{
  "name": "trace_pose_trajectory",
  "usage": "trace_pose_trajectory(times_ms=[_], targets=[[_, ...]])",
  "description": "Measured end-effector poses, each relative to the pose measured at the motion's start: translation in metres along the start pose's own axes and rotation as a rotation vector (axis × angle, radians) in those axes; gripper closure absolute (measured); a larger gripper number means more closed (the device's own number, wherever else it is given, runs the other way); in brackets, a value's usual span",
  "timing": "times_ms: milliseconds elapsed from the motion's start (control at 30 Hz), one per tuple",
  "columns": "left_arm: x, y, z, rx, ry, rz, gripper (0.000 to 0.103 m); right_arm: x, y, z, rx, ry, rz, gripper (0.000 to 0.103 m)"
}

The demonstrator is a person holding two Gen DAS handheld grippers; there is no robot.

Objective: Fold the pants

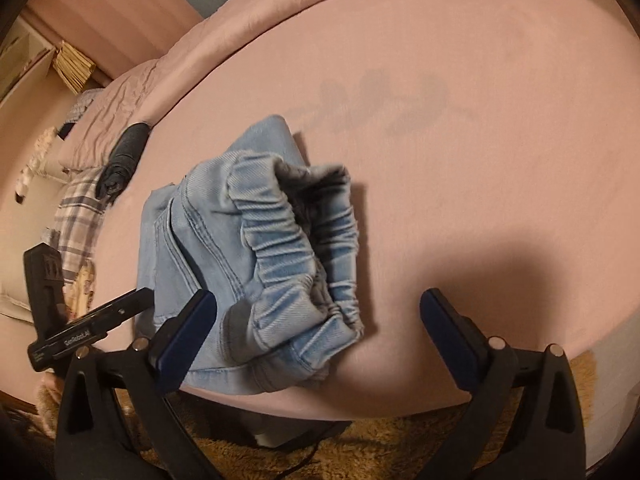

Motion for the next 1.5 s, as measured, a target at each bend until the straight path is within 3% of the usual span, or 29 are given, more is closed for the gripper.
trace_pose_trajectory(times_ms=[200,433,567,633,700,733,767,867,1000,1200,1500], targets=[[-0.006,0.002,0.007,0.039,0.011,-0.028,0.017,-0.003,0.008,0.010,-0.139,0.012,0.000,0.000],[-0.015,0.000,0.015,0.075,0.022,-0.026,0.017,-0.006,0.030,0.030,-0.215,0.063,-0.076,0.000],[-0.022,-0.002,0.025,0.081,0.017,-0.011,0.017,-0.013,0.049,0.047,-0.198,0.059,-0.130,0.000],[-0.022,-0.005,0.027,0.080,0.002,0.004,0.025,-0.016,0.053,0.051,-0.190,0.060,-0.129,0.000],[-0.022,-0.010,0.028,0.075,0.000,0.012,0.036,-0.015,0.058,0.051,-0.148,0.055,-0.168,0.009],[-0.022,-0.014,0.028,0.060,0.002,0.024,0.040,-0.014,0.059,0.049,-0.107,0.046,-0.195,0.023],[-0.022,-0.016,0.026,0.060,0.001,0.034,0.047,-0.013,0.061,0.047,-0.066,0.030,-0.205,0.031],[-0.024,-0.024,0.014,0.043,-0.015,0.042,0.063,-0.010,0.067,0.039,-0.050,0.000,-0.185,0.043],[-0.027,-0.030,0.000,0.038,-0.038,0.035,0.067,-0.011,0.081,0.019,-0.025,-0.054,-0.189,0.057],[-0.038,-0.032,-0.032,0.035,-0.129,0.053,0.068,-0.027,0.099,-0.006,-0.096,-0.103,-0.179,0.061],[-0.071,-0.012,-0.041,-0.011,-0.202,0.040,0.068,-0.058,0.131,0.001,-0.095,-0.166,-0.234,0.061]])
Point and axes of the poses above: each gripper's, at about its wrist camera, not at the fingertips, and z roughly the way its jaws point, y to its left, x to its underside, the point moved 1 cm from there along z, roughly the way its jaws point, and after that the axes turned 9 degrees about x, right-handed, at the moved point
